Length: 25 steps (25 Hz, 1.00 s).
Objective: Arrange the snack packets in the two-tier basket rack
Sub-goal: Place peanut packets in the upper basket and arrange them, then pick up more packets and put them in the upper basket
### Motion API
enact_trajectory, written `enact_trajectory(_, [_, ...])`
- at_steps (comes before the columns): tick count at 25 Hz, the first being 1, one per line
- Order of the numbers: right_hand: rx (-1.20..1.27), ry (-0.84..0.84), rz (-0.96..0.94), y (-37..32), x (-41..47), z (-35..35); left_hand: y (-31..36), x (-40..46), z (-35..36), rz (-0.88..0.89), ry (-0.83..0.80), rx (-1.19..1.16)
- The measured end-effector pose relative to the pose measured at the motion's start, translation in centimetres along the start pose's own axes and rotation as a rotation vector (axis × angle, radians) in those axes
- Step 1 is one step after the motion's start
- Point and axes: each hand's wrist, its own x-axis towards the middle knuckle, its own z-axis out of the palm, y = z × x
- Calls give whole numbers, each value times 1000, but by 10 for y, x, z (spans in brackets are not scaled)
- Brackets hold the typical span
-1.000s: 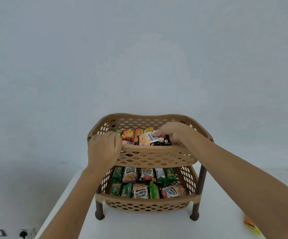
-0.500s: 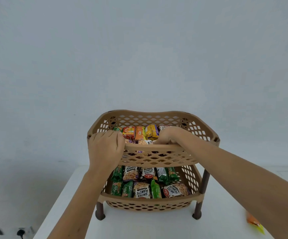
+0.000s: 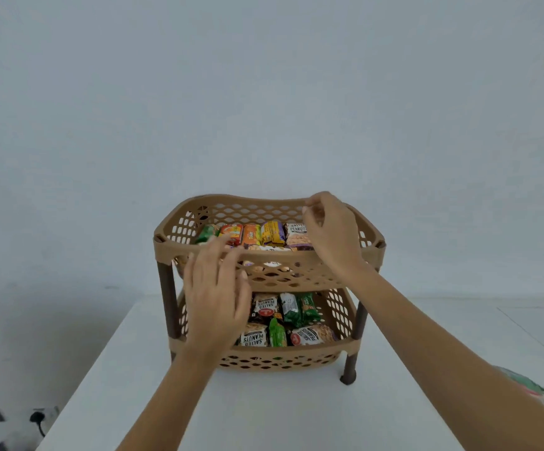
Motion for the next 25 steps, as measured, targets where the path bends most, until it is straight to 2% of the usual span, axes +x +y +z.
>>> enact_trajectory(2, [2,155,-141,8,-34,-20,26,-39,11,59,-32,-100])
enact_trajectory(4, [-30,207,-201,25,-77,-37,47,-82,23,23,-178,-152])
enact_trajectory(10, [-351,104,120,126,-204,-97,95,-199,52,-87,-785,-160])
enact_trajectory(12, [-504,10,295,158,-236,-121,101,-223,58,-133,-931,-90])
enact_trajectory(15, [-740,-123,751,200,-271,-161,106,-249,57,-90,-1042,42])
enact_trajectory(17, [-787,-230,1032,218,-289,-185,107,-256,53,-95,-1057,86])
enact_trajectory(19, [-716,-366,1200,229,-302,-199,106,-258,52,-101,-1082,116])
enact_trajectory(21, [-582,-518,1264,234,-310,-206,107,-258,54,-92,-1081,124])
enact_trajectory(25, [-586,-861,1116,229,-316,-203,107,-261,55,-105,-1087,130])
